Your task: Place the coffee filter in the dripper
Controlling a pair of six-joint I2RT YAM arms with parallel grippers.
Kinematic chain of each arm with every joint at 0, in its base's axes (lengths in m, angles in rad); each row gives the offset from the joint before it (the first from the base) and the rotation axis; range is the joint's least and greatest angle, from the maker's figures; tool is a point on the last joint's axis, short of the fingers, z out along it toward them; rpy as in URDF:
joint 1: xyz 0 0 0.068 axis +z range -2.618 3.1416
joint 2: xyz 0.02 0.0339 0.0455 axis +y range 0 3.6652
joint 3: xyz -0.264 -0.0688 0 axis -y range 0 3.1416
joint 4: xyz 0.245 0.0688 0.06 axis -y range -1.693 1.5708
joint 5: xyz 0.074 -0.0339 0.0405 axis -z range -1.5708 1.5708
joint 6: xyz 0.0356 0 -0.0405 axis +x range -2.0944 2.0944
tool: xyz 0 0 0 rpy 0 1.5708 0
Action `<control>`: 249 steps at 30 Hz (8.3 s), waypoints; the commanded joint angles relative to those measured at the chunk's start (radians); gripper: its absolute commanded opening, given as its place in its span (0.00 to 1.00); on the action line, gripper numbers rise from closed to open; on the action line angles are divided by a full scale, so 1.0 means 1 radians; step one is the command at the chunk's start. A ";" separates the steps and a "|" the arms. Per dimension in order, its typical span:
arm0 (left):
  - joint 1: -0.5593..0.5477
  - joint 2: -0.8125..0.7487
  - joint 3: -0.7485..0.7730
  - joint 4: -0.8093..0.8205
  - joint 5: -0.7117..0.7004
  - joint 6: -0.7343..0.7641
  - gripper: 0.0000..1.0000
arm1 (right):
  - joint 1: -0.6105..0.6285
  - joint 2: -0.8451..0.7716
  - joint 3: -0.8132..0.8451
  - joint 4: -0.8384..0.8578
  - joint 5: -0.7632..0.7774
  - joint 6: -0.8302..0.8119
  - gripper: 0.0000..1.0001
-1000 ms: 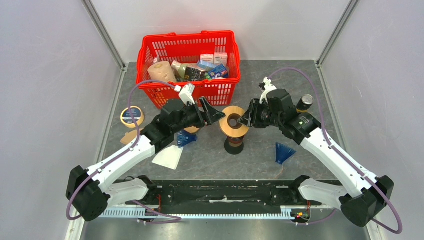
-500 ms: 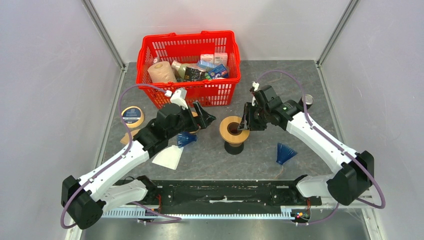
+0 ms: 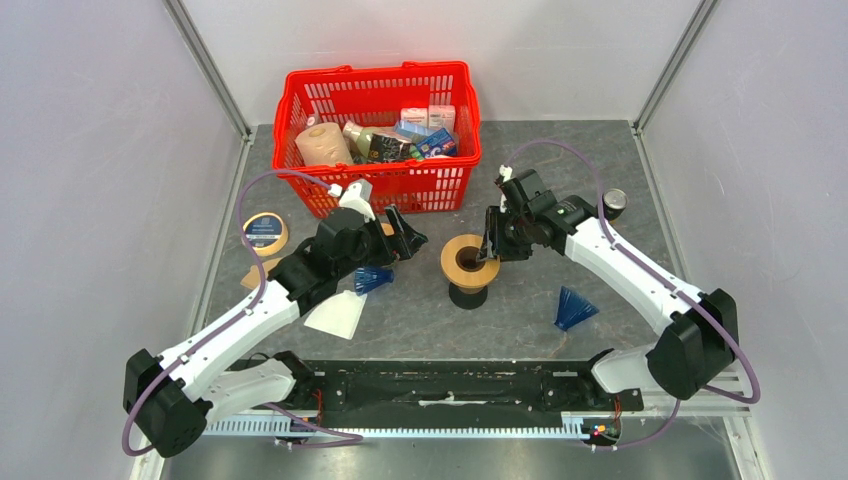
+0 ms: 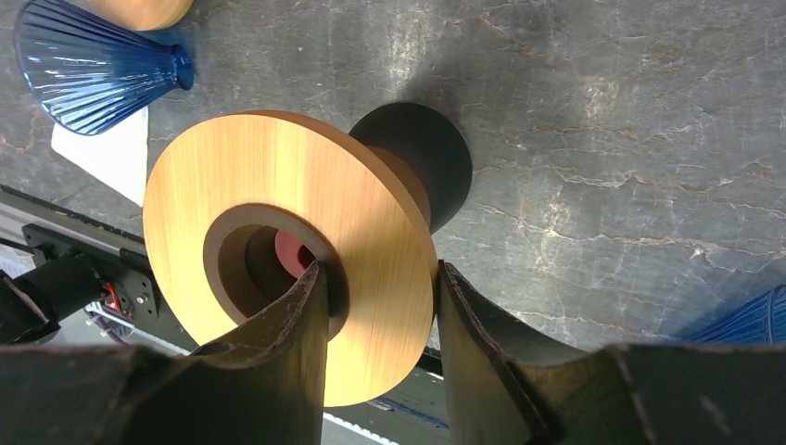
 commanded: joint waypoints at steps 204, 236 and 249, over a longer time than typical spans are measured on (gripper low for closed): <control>0.005 -0.093 0.005 -0.174 -0.267 0.060 0.96 | 0.507 -0.105 -0.189 0.213 0.277 -0.313 0.00; 0.006 -0.116 0.001 -0.209 -0.296 0.057 0.96 | 0.409 -0.067 -0.324 0.286 0.146 -0.163 0.00; 0.005 -0.126 0.000 -0.215 -0.308 0.059 0.96 | 0.395 0.040 -0.230 0.129 0.088 -0.209 0.00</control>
